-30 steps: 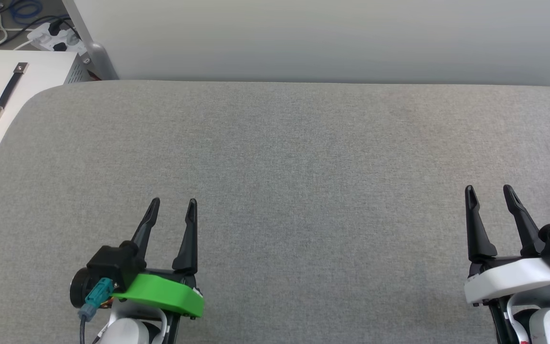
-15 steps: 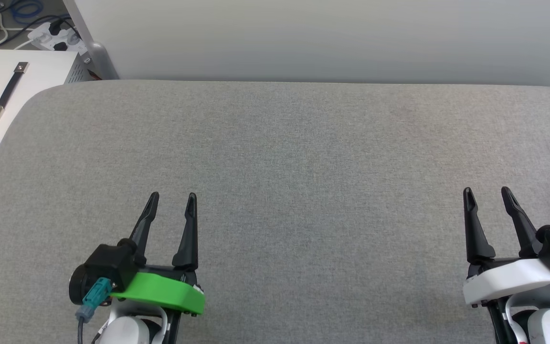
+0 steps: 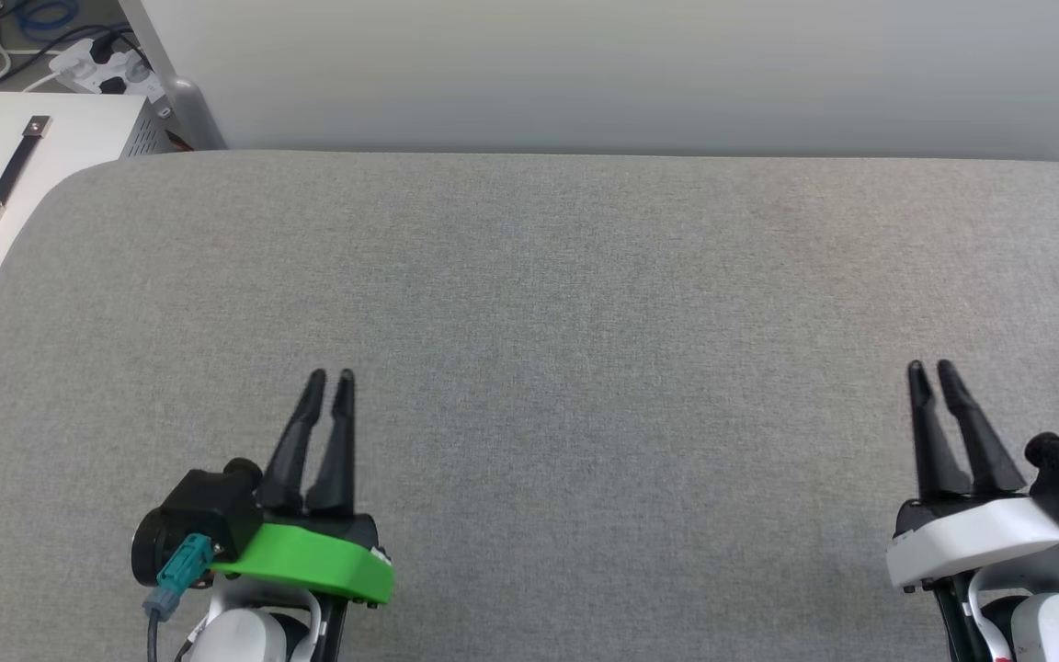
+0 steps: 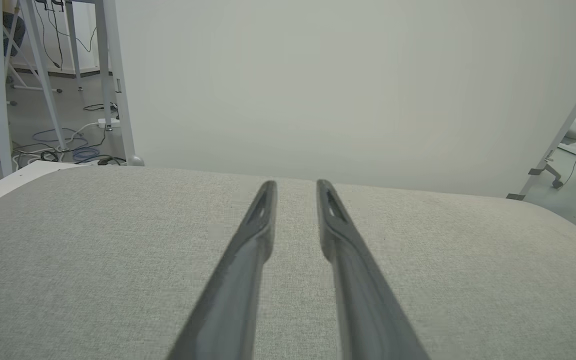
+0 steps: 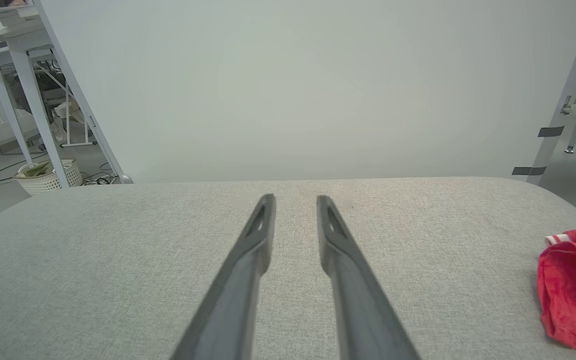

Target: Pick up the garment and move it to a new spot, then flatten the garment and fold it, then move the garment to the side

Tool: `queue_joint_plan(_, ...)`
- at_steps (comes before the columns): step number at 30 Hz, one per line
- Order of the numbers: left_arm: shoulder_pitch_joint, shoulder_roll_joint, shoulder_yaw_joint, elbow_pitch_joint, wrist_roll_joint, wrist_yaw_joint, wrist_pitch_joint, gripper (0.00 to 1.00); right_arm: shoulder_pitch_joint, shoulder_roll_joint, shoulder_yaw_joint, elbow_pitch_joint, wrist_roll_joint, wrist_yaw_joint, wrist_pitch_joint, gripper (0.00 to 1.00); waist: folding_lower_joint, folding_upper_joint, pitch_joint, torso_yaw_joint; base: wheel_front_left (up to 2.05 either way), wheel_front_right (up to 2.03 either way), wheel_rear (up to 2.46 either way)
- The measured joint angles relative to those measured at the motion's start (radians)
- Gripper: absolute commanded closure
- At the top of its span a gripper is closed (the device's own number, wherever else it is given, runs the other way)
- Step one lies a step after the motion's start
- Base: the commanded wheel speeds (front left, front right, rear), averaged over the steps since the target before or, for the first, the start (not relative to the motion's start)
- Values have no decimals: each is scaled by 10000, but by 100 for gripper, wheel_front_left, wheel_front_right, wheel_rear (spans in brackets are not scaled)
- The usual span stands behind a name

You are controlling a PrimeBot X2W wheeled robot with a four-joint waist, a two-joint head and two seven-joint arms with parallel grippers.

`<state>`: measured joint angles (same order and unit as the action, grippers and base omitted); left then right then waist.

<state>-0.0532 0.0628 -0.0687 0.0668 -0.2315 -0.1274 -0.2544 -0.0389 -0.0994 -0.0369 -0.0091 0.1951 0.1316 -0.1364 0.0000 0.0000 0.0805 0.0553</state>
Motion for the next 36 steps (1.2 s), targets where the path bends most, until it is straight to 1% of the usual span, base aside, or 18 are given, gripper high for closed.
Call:
queue_joint_plan(10, 0, -2, 35, -13, 46, 56, 178, 100, 0, 4, 13, 4, -65, 0, 88, 100, 0, 0, -60, -41, 0, 0, 0)
queue_joint_plan(36, 8, -2, 142, -146, 577, 276, 700, 100, 3, 82, 81, 13, -453, 0, 362, 100, 0, 0, -226, -155, 0, 0, 0)
